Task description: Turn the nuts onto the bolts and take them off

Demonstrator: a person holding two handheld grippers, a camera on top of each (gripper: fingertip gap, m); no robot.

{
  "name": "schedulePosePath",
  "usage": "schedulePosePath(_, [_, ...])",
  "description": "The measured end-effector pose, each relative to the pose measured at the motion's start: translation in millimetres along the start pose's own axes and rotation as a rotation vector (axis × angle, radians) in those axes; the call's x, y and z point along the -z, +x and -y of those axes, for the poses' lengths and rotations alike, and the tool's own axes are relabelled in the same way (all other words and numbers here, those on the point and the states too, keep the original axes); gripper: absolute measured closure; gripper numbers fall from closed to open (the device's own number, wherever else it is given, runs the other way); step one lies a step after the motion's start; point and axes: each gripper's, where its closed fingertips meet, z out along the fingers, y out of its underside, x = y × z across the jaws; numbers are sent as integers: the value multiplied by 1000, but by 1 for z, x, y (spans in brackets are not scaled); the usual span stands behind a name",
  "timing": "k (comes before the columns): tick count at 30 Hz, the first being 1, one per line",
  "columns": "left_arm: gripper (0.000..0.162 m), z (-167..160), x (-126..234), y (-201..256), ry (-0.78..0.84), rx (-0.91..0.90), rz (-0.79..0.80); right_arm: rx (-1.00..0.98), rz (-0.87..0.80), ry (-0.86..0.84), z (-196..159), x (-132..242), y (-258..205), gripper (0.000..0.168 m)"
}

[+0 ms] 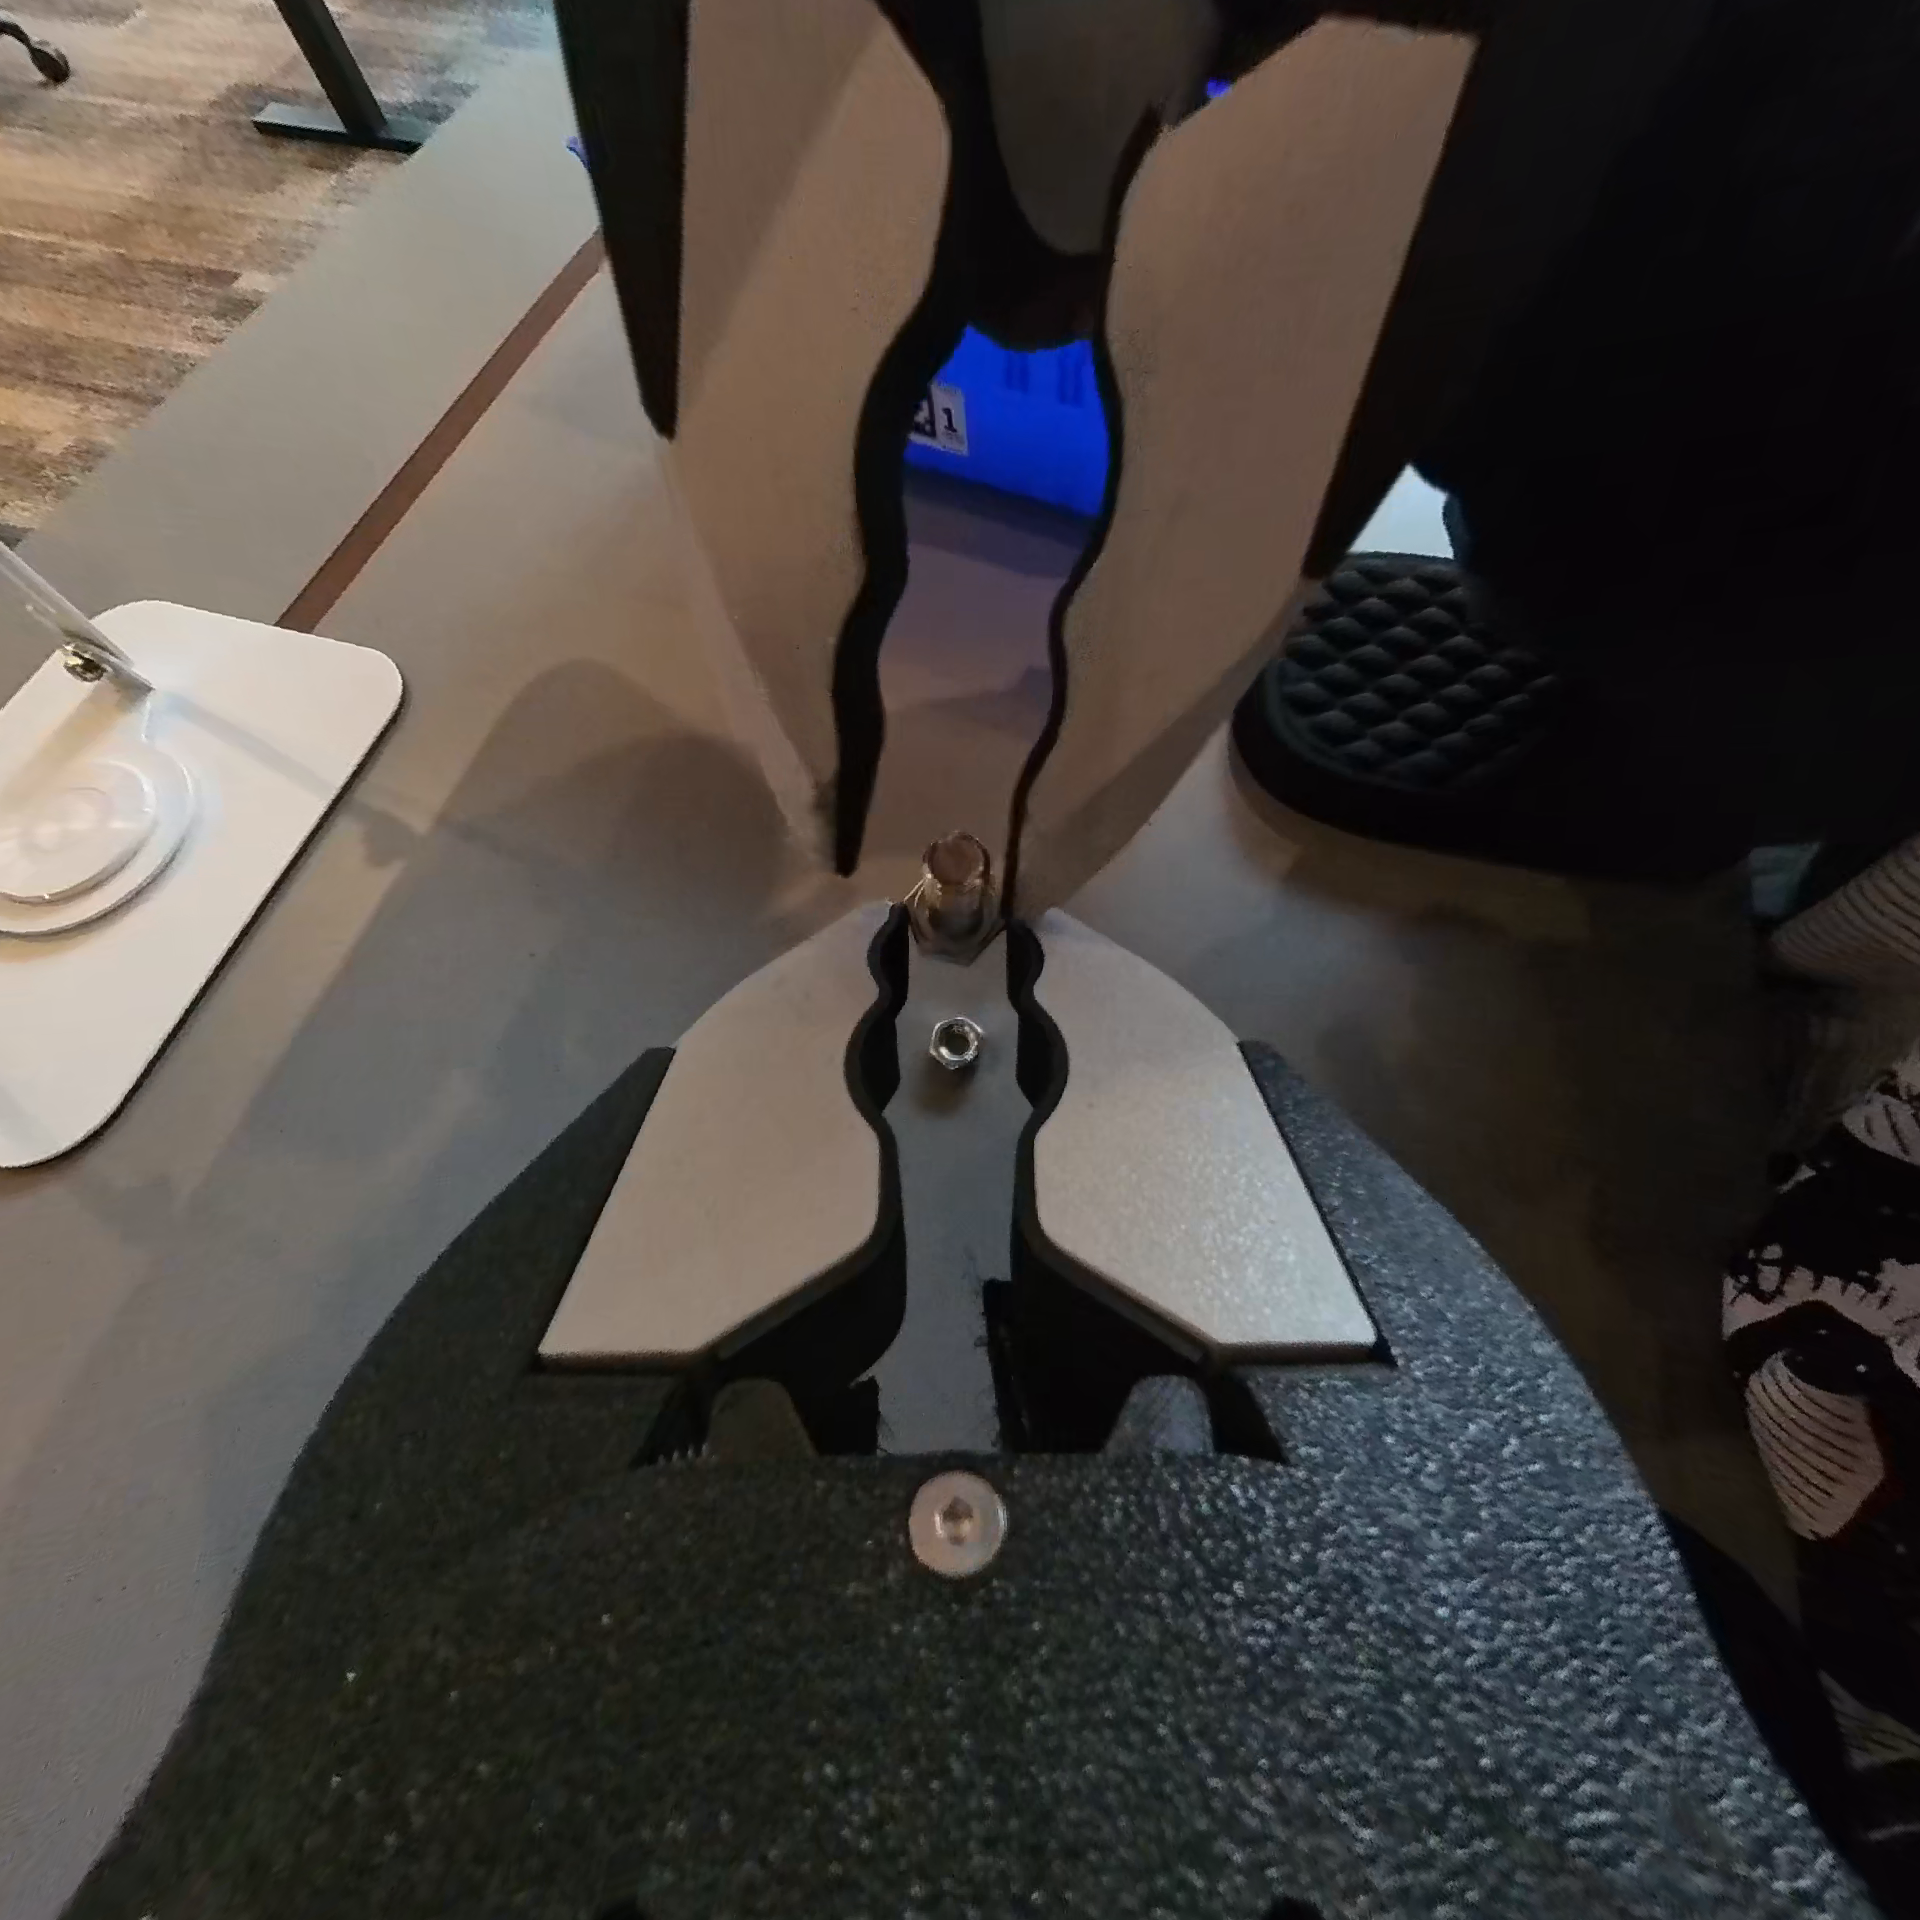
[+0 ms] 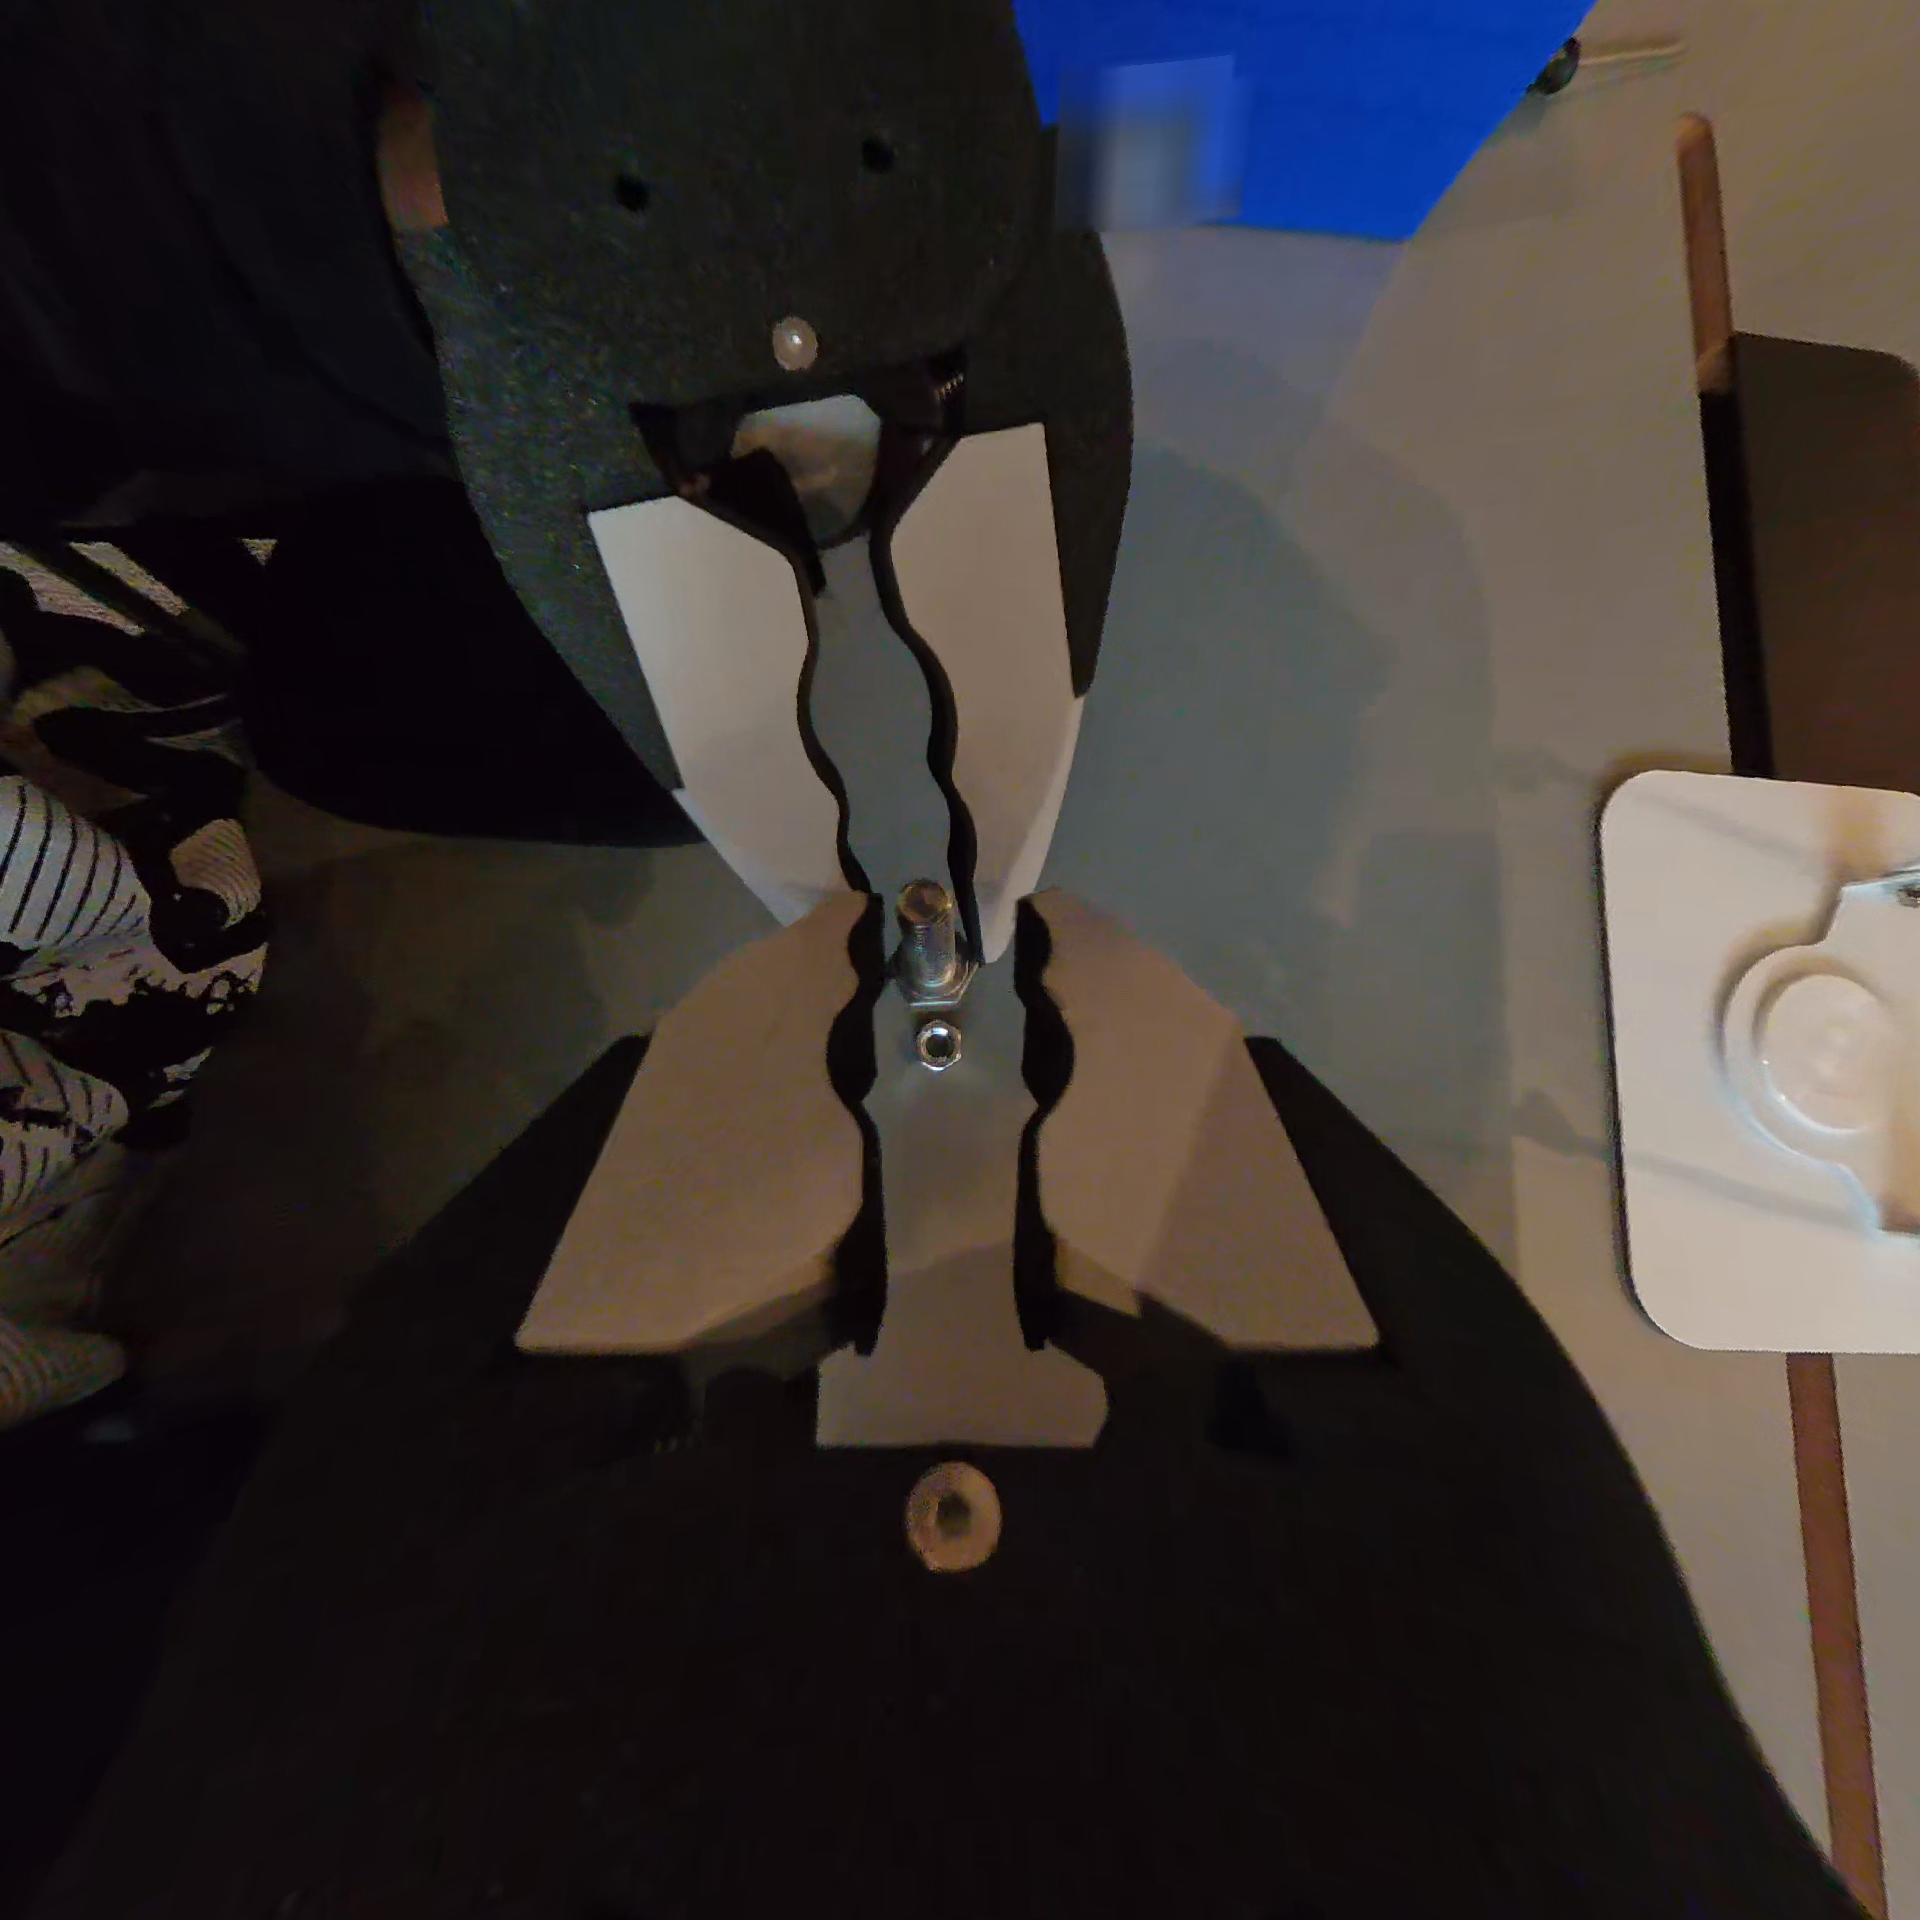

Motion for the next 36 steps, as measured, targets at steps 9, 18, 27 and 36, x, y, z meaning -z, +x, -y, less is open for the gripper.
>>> schedulePosePath(9, [132,23,8,-4,174,19,18,-27,4,176,20,18,5,160])
schedulePosePath(18, [69,58,-2,4,508,98,-2,-102,88,516,67,53,-4,160])
schedulePosePath(27, [98,62,10,1,521,100,-21,-85,99,460,63,48,-10,160])
schedulePosePath(36, [116,63,10,8,496,71,-51,-83,105,449,62,47,-12,160])
